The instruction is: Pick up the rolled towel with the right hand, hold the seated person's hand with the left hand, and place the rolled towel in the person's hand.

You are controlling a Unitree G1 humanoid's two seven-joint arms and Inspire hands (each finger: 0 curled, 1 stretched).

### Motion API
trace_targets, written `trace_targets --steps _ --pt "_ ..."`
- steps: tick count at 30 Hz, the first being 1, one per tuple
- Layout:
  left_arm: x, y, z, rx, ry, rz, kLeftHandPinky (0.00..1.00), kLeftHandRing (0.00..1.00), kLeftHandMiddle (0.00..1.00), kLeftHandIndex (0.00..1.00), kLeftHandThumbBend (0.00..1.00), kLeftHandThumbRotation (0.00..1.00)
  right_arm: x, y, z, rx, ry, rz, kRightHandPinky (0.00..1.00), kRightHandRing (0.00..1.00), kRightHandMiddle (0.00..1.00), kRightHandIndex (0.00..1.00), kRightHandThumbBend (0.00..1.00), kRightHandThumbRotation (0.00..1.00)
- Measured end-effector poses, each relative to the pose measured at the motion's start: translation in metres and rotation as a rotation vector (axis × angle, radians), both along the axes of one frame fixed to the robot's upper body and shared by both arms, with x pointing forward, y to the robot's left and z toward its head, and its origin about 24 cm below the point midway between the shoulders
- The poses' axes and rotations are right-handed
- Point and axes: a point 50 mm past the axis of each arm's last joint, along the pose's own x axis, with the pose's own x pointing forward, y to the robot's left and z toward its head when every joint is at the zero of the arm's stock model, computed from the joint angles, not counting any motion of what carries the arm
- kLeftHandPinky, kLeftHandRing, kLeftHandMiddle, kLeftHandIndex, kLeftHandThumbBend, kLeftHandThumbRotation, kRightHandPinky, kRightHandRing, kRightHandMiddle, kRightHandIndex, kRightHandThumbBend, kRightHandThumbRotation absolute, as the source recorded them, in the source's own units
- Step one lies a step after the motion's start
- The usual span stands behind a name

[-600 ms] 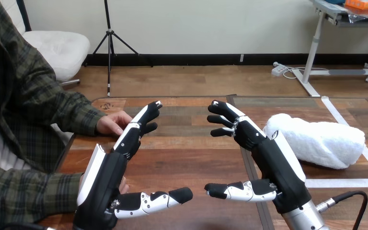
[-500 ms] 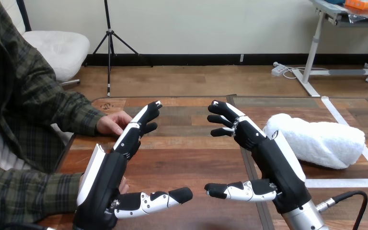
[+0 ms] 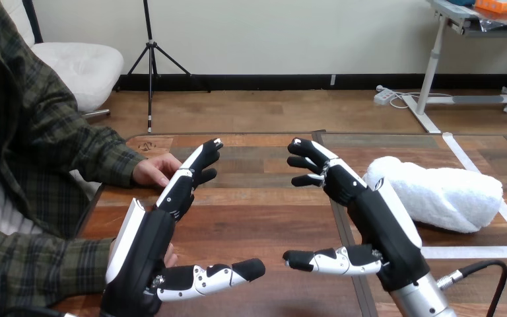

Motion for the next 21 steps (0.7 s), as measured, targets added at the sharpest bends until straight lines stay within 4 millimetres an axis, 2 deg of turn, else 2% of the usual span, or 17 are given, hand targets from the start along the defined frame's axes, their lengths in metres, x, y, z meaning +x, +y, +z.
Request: trace_targets --steps 21 --pt "0.0 0.0 0.0 -0.002 0.0 0.001 0.87 0.93 0.95 0.92 0.94 0.3 0.017 -0.01 0.017 -0.061 -0.057 -0.006 0.76 0.87 0.89 0.89 1.0 0.37"
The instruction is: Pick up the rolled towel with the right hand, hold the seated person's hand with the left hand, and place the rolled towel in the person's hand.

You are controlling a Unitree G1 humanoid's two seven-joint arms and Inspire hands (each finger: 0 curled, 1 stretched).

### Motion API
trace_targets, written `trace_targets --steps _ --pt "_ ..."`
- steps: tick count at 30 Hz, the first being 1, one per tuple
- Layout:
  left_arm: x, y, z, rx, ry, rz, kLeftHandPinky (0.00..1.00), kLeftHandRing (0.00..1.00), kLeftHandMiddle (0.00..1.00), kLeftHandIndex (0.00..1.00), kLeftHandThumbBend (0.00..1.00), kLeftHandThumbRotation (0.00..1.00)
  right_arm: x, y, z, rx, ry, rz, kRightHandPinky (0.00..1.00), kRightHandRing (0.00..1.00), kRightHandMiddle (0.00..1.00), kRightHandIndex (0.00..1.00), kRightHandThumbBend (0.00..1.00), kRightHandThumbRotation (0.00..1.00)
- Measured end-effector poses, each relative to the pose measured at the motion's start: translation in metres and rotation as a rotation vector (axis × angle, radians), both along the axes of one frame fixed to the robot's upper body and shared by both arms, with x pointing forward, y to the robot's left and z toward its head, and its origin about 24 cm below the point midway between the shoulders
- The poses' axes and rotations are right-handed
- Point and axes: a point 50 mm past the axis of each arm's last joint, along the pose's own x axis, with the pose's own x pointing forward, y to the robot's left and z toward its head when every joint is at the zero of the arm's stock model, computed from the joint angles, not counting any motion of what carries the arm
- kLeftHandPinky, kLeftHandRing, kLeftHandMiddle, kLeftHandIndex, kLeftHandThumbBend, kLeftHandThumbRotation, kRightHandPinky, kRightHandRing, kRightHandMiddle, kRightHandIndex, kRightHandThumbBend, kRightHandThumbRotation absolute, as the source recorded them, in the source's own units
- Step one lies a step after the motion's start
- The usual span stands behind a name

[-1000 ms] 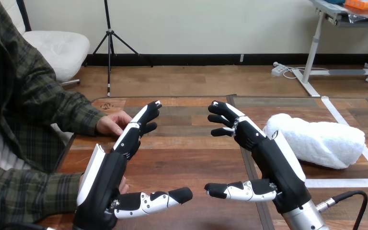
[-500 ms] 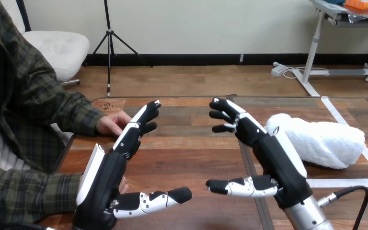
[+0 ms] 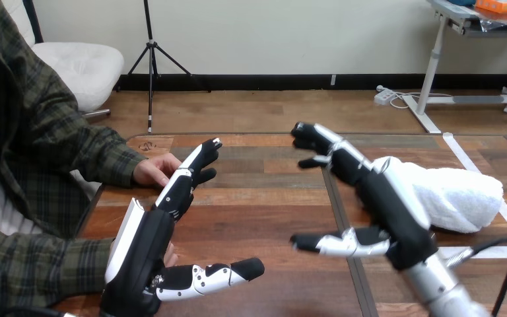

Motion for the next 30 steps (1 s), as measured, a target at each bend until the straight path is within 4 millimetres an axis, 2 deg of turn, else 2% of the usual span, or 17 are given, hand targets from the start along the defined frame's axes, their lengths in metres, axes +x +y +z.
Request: trace_targets --steps 19,30 --pt "0.0 -0.001 0.0 -0.015 0.0 -0.006 0.9 0.94 0.95 0.92 0.94 0.28 0.033 -0.043 0.038 -0.221 -0.03 -0.089 0.8 0.91 0.9 0.93 1.0 0.4" --pt "0.0 -0.002 0.0 -0.023 0.0 -0.005 0.91 0.94 0.96 0.93 0.94 0.28 0.045 -0.064 0.066 -0.344 -0.037 -0.138 0.86 0.93 0.91 0.92 1.0 0.28"
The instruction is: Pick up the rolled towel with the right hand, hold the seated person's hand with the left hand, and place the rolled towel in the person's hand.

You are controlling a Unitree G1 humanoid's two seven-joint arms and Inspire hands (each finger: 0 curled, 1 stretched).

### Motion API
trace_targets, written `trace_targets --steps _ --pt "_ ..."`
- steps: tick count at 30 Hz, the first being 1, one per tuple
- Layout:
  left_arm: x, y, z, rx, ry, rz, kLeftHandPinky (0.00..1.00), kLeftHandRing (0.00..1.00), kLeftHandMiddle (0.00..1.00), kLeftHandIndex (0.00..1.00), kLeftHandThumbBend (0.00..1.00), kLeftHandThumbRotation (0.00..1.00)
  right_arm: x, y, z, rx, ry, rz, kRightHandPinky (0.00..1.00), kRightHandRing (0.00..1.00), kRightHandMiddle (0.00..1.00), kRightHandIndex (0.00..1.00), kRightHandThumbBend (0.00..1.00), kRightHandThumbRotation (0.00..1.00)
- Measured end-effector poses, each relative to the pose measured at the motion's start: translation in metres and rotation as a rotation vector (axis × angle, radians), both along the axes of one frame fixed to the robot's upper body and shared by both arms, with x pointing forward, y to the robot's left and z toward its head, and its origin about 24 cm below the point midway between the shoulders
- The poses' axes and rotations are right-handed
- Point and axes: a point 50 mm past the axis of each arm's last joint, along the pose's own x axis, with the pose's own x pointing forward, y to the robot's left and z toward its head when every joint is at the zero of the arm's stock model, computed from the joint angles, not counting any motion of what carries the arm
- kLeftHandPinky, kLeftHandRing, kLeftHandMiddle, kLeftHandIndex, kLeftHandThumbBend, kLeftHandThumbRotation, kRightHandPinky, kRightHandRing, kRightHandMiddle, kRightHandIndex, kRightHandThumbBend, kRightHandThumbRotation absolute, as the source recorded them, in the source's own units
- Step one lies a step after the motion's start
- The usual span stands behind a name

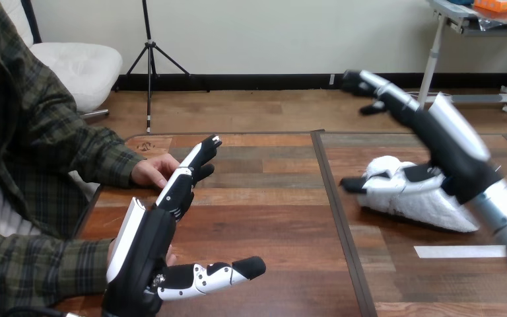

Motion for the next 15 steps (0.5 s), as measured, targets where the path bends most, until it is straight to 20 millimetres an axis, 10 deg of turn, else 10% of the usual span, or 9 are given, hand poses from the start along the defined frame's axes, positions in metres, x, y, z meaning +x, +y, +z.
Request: trace_targets --steps 15 --pt "0.0 -0.001 0.0 0.003 0.0 -0.005 0.9 0.95 0.96 0.93 0.93 0.3 0.01 -0.014 0.031 -0.167 0.06 -0.051 0.85 0.95 0.92 0.93 1.0 0.34"
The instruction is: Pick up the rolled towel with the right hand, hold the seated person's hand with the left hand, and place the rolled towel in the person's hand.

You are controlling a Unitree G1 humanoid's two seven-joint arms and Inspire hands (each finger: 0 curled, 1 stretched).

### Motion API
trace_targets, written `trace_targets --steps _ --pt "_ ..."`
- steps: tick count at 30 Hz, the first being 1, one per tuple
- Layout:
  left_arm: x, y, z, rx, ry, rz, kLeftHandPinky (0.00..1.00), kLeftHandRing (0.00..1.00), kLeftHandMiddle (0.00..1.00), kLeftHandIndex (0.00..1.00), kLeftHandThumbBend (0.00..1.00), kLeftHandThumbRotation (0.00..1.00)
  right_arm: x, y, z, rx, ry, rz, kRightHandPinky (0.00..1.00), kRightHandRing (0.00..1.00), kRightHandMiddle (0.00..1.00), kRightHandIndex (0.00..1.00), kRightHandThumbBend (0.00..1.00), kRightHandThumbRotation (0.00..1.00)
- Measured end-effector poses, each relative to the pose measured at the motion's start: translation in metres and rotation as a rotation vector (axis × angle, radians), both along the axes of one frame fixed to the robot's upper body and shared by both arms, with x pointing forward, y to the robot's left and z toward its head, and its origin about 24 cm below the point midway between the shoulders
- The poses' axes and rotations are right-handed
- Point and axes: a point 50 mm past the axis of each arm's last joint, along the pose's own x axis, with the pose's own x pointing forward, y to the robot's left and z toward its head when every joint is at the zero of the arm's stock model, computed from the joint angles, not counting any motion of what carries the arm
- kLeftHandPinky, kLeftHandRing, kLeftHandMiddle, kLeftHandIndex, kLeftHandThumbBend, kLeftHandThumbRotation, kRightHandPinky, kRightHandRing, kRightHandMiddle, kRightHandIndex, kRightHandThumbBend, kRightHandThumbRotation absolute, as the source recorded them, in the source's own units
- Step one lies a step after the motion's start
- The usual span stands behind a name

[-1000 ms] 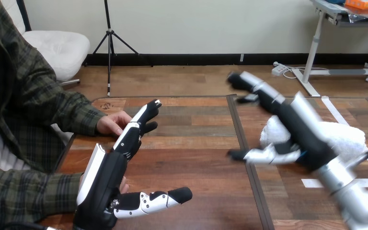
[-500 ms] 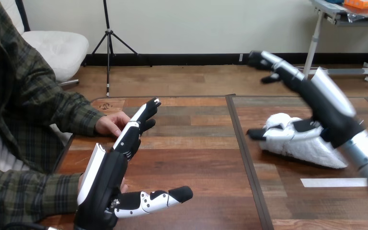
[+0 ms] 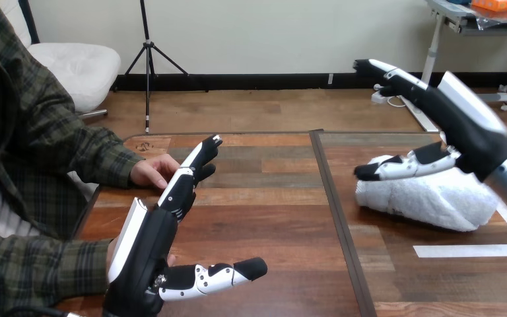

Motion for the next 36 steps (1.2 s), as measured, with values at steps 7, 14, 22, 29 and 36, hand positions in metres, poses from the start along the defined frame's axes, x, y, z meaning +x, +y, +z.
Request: trace_targets --steps 7,14,22,29,36 --pt "0.0 0.001 0.0 0.001 -0.001 0.002 0.9 0.94 0.95 0.93 0.93 0.31 0.003 -0.009 0.013 -0.089 0.054 -0.039 0.83 0.95 0.91 0.93 1.0 0.32" --pt "0.0 0.002 0.001 0.003 -0.005 0.004 0.9 0.93 0.95 0.93 0.93 0.32 0.005 -0.018 0.024 -0.169 0.104 -0.072 0.82 0.96 0.91 0.94 1.0 0.29" --pt "0.0 0.002 0.003 0.003 -0.015 0.003 0.89 0.92 0.94 0.92 0.93 0.31 0.01 -0.026 0.032 -0.243 0.176 -0.113 0.84 0.98 0.94 0.96 1.0 0.29" --pt "0.0 0.002 0.004 0.003 -0.018 0.003 0.89 0.92 0.94 0.92 0.94 0.29 0.017 -0.031 0.036 -0.294 0.239 -0.121 0.85 1.0 0.97 0.98 1.0 0.33" --pt "-0.001 0.002 0.003 0.003 -0.017 0.0 0.89 0.93 0.95 0.92 0.97 0.25 0.026 -0.035 0.033 -0.333 0.304 -0.133 0.86 1.0 0.98 0.99 1.0 0.37"
